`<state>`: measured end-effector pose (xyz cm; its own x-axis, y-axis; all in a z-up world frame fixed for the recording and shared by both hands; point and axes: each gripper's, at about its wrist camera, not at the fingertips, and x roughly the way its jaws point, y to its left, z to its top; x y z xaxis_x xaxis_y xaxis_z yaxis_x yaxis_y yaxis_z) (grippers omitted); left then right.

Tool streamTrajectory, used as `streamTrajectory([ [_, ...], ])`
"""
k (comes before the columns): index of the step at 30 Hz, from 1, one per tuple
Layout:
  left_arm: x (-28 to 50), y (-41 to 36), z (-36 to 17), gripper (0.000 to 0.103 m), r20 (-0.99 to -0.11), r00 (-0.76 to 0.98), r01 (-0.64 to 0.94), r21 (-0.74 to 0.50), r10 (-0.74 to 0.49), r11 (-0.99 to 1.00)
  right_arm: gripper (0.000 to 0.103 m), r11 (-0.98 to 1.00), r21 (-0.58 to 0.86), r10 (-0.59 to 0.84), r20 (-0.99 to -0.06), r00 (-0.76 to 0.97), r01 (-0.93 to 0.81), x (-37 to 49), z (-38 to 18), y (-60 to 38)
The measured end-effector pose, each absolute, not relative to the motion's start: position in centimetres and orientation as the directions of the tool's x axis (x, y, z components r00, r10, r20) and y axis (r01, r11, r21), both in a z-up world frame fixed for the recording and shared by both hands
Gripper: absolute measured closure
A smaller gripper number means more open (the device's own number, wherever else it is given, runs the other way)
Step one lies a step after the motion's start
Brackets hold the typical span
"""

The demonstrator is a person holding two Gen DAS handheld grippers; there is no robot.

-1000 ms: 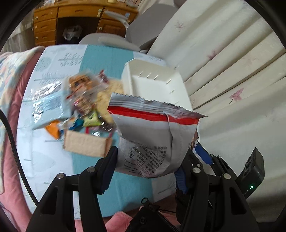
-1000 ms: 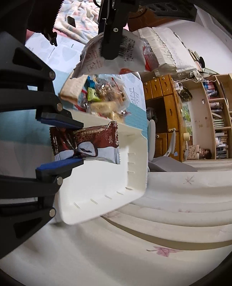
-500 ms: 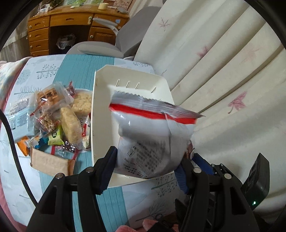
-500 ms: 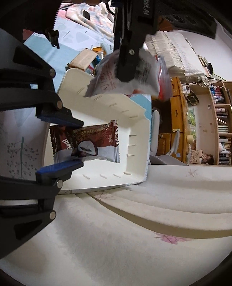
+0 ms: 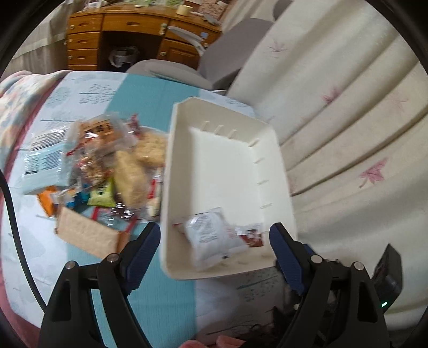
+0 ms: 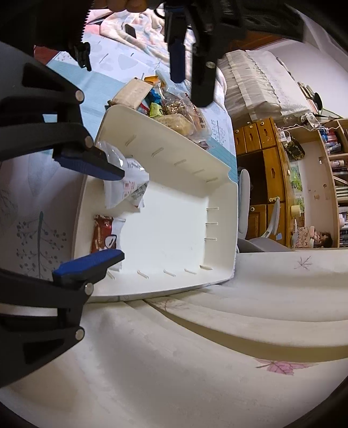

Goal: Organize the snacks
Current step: 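Drop the wafer packet and white bag into the white tray with both tools, then reach the left tool to the large clear printed bag and grasp it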

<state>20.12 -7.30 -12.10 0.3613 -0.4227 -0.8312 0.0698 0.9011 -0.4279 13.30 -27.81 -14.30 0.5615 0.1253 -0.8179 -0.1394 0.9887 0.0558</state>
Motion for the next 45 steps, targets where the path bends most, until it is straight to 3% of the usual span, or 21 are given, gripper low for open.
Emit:
streamTrajectory([
  [8,19.1,-1.0,-13.8,0.02,-0.901,0.321,0.0,-0.307,-0.291,0.952,0.047,0.989,0.062,0.127,-0.813,0.568,-0.133,13.2,-13.9,-24.9],
  [12,18.7,2.5,-13.9,0.02,-0.918,0.32,-0.005,-0.251,-0.236,0.968,0.031,0.988,0.062,0.135,-0.795,0.591,-0.142,12.9,-13.1,-22.4],
  [20,18.7,9.1,-14.4,0.02,-0.946,0.286,0.068,-0.139,-0.153,0.988,0.03,0.985,0.015,0.119,-0.772,0.625,-0.169,11.8,-12.0,-15.3],
  [36,22.7,15.0,-17.0,0.019,-0.972,0.211,0.509,0.021,-0.101,0.86,0.03,0.983,-0.134,-0.025,-0.776,0.63,-0.126,10.5,-13.9,-3.0],
  [39,24.1,15.2,-17.9,0.011,-0.979,0.188,0.568,0.038,-0.084,0.822,0.03,0.976,-0.155,-0.033,-0.797,0.602,-0.151,10.6,-14.4,-1.3],
  [45,26.9,14.6,-19.7,0.008,-0.987,0.152,0.657,0.058,-0.056,0.752,0.03,0.952,-0.2,-0.045,-0.84,0.54,-0.232,11.4,-16.0,1.2],
])
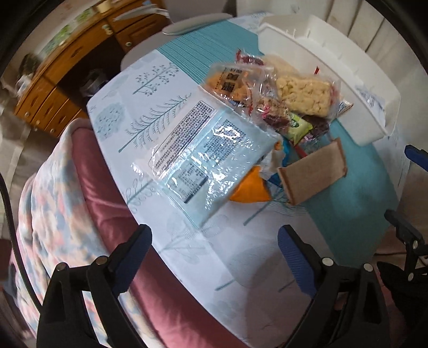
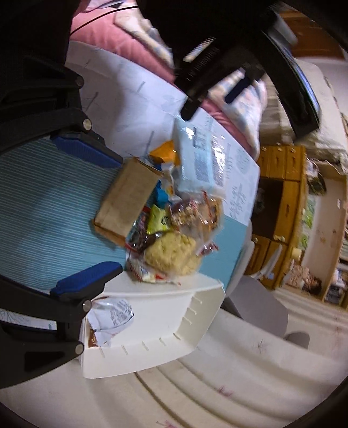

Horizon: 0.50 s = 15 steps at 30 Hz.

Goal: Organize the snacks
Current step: 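Reach the left tool to the large clear printed bag and grasp it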

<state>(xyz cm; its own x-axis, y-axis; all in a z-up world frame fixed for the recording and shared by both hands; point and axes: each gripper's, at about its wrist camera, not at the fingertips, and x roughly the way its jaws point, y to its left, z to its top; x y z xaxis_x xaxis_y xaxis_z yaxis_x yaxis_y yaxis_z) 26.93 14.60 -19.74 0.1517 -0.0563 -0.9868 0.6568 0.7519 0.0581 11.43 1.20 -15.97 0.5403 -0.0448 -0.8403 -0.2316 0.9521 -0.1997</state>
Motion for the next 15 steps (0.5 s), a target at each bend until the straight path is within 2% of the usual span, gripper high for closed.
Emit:
streamTrajectory([
  [3,28.0,14.0,-20.5,0.008,-0.987,0.156,0.693,0.088,-0.03,0.716,0.028,0.935,-0.217,-0.046,-0.859,0.51,-0.281,12.0,-16.9,2.2],
  [6,29.0,13.3,-21.4,0.008,-0.985,0.17,0.736,0.13,0.004,0.665,0.021,0.914,-0.237,-0.053,-0.875,0.482,-0.329,13.1,-18.3,3.1],
  [15,31.9,11.4,-25.0,0.008,-0.991,0.121,0.799,0.134,0.061,0.586,0.021,0.87,-0.218,-0.039,-0.925,0.379,-0.443,16.1,-21.9,4.2],
])
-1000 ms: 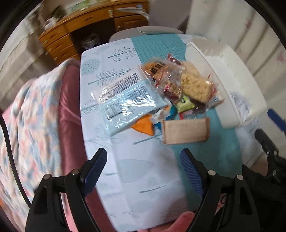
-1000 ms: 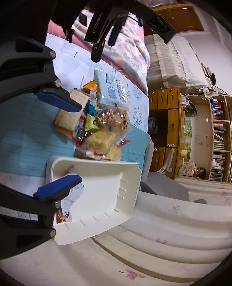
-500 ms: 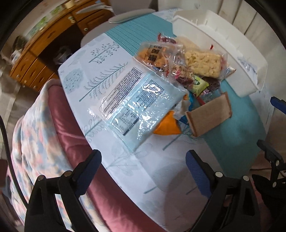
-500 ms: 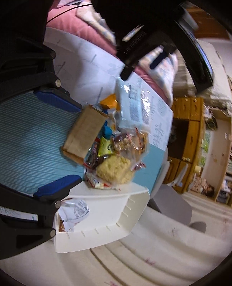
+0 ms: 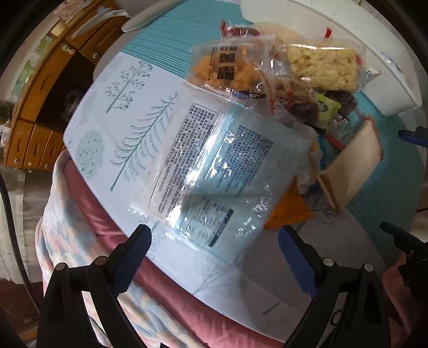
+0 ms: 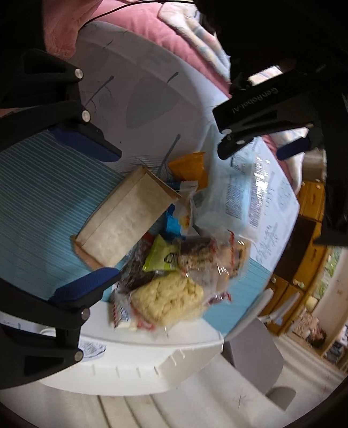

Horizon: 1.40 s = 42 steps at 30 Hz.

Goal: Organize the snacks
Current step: 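Reach the left tool to the large clear printed bag and grasp it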

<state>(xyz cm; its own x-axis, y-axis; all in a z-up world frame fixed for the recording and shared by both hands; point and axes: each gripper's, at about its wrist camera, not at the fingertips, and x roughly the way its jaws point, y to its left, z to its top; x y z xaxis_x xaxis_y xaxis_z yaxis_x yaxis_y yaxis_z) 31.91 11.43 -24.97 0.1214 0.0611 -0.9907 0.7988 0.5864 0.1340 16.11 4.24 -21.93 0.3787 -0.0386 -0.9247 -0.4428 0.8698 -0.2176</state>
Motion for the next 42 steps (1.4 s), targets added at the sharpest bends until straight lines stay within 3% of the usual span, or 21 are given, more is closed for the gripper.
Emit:
streamTrajectory([
  [7,34.1,10.7,-28.0,0.008,-0.997,0.052,0.804,0.079,0.063,0.589,0.021,0.838,-0.213,-0.047,-0.946,0.322,-0.503,17.5,-24.8,4.5],
  [9,34.7,10.6,-28.8,0.001,-0.997,0.032,0.801,0.066,0.067,0.596,0.021,0.833,-0.205,-0.047,-0.952,0.303,-0.514,17.7,-25.4,4.3],
  [12,35.5,10.4,-29.7,0.0,-0.998,0.012,0.796,0.048,0.064,0.604,0.021,0.834,-0.188,-0.042,-0.959,0.28,-0.518,18.0,-26.2,4.0],
  [23,36.8,10.1,-31.1,0.0,-0.999,0.031,0.782,0.051,0.043,0.621,0.021,0.837,-0.175,-0.023,-0.958,0.286,-0.519,18.2,-27.1,4.6],
  [31,35.9,11.7,-30.8,0.0,-0.995,0.095,0.791,0.053,-0.037,0.609,0.023,0.869,-0.085,0.026,-0.976,0.216,-0.487,19.3,-27.3,4.6],
  [42,34.2,13.6,-30.3,0.011,-0.986,0.156,0.732,0.08,-0.052,0.677,0.026,0.951,0.029,0.064,-0.993,0.104,-0.309,20.0,-27.4,3.1],
])
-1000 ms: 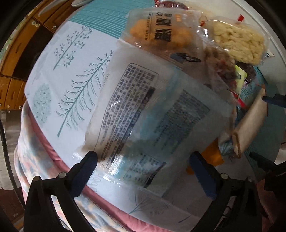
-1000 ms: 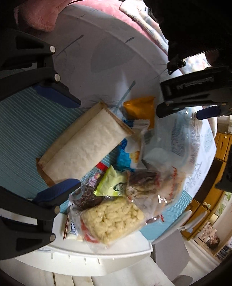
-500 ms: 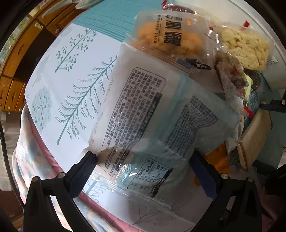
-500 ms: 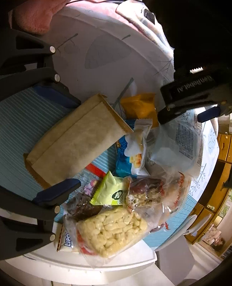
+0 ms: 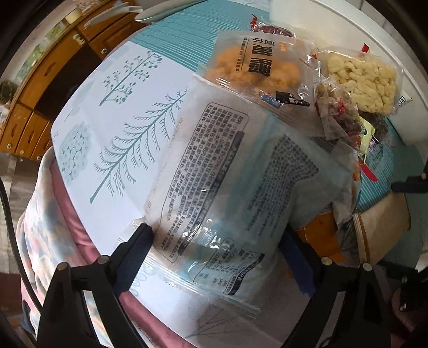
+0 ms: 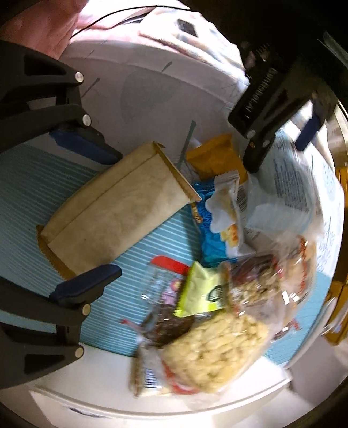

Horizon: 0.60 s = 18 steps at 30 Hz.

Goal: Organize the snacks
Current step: 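Reach the left tool to the large clear printed bag and grasp it, then lift the clear bag with left tool while right tool grasps brown paper bar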

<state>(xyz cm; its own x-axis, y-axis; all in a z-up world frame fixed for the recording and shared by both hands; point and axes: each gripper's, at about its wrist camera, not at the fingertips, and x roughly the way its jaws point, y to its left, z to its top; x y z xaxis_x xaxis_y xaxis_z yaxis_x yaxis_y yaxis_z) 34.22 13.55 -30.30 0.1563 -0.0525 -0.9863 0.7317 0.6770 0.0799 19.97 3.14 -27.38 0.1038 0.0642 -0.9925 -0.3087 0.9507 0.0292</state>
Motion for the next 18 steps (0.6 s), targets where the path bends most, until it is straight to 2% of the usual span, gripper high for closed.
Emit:
streamTrajectory([
  [4,33.7,13.6,-30.0,0.014,-0.988,0.15,0.718,0.08,-0.041,0.692,0.026,0.977,0.115,0.128,-0.99,0.058,-0.182,19.8,-27.1,1.7],
  [6,33.0,13.5,-30.0,0.016,-0.988,0.149,0.71,0.084,-0.033,0.7,0.046,0.98,0.139,0.148,-0.987,0.059,-0.144,19.9,-26.7,1.2],
  [7,32.5,13.7,-29.9,0.017,-0.988,0.153,0.708,0.093,-0.023,0.7,0.049,0.982,0.146,0.154,-0.986,0.064,-0.124,19.9,-26.2,1.0],
  [9,31.7,13.7,-29.5,0.028,-0.984,0.179,0.708,0.117,-0.018,0.696,0.061,0.981,0.171,0.177,-0.982,0.068,-0.087,20.0,-25.5,0.6],
  [11,30.8,13.6,-28.9,0.035,-0.981,0.193,0.706,0.132,-0.009,0.696,0.065,0.982,0.18,0.184,-0.981,0.068,-0.062,20.2,-25.1,0.2],
  [18,28.9,14.8,-27.7,0.049,-0.987,0.156,0.646,0.081,-0.028,0.759,0.066,0.982,0.189,0.19,-0.979,0.073,-0.023,20.2,-25.1,-0.6],
])
